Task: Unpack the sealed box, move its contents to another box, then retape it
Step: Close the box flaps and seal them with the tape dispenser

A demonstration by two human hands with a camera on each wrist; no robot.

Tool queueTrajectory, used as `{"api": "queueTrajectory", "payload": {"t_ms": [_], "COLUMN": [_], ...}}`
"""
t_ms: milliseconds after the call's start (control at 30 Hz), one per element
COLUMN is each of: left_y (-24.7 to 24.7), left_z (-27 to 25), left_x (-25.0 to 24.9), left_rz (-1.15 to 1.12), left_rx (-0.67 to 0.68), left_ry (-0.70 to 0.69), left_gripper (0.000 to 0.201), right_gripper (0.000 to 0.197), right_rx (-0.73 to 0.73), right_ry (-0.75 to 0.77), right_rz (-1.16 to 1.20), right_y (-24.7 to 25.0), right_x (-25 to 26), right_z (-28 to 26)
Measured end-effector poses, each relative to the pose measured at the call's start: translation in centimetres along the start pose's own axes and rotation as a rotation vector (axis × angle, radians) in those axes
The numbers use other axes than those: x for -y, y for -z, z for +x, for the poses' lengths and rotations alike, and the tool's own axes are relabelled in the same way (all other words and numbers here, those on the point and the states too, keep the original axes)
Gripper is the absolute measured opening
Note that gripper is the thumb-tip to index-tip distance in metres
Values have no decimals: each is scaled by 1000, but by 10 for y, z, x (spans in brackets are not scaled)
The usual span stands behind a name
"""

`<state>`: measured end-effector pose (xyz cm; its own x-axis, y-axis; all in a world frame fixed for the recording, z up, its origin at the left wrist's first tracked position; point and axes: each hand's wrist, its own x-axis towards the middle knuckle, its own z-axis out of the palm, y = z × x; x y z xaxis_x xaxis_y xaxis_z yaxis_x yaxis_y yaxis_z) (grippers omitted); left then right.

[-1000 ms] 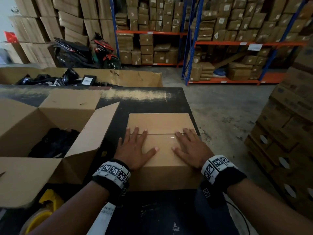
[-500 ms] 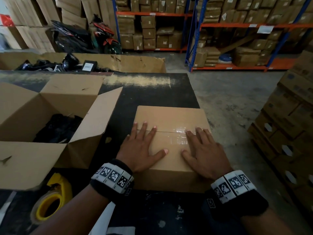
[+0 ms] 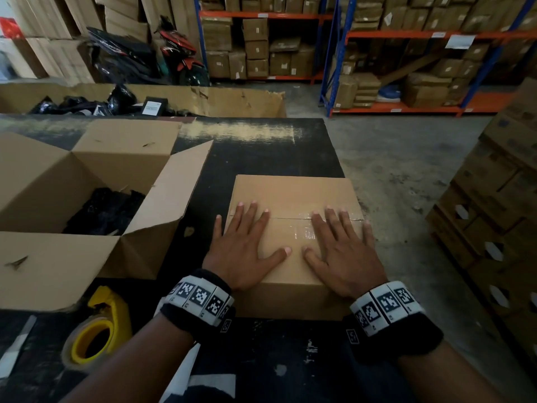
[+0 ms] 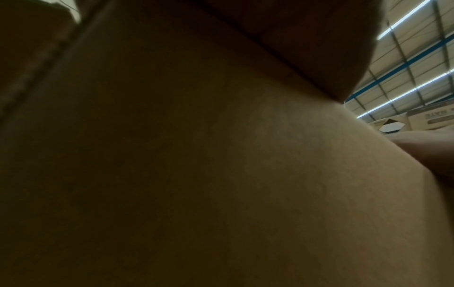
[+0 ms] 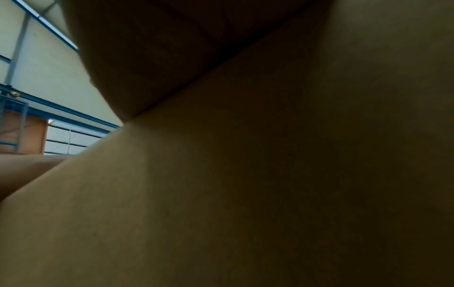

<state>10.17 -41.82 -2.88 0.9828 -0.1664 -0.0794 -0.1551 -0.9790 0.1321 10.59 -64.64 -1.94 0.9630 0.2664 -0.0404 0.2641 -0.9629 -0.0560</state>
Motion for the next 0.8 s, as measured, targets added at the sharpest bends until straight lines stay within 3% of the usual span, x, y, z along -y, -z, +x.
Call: {"api": "queueTrajectory", "payload": {"t_ms": [133,433,800], "left_y": [0,2,3], "left_z": [0,5,2], "left_x": [2,10,4], "left_rz": [-40,-59,26], "left_rx": [-3,13,33], "left_ry": [-23,-25,16], "left_gripper": [91,93,86], "right_gripper": [78,81,77], "right_rx": [4,-8,-43], "right_ry": [6,-36,-30], "right_rz": [-7,-17,10], "right_y": [-1,-2,-5], "right_x": [1,14,13], "right_z": [0,3,4]}}
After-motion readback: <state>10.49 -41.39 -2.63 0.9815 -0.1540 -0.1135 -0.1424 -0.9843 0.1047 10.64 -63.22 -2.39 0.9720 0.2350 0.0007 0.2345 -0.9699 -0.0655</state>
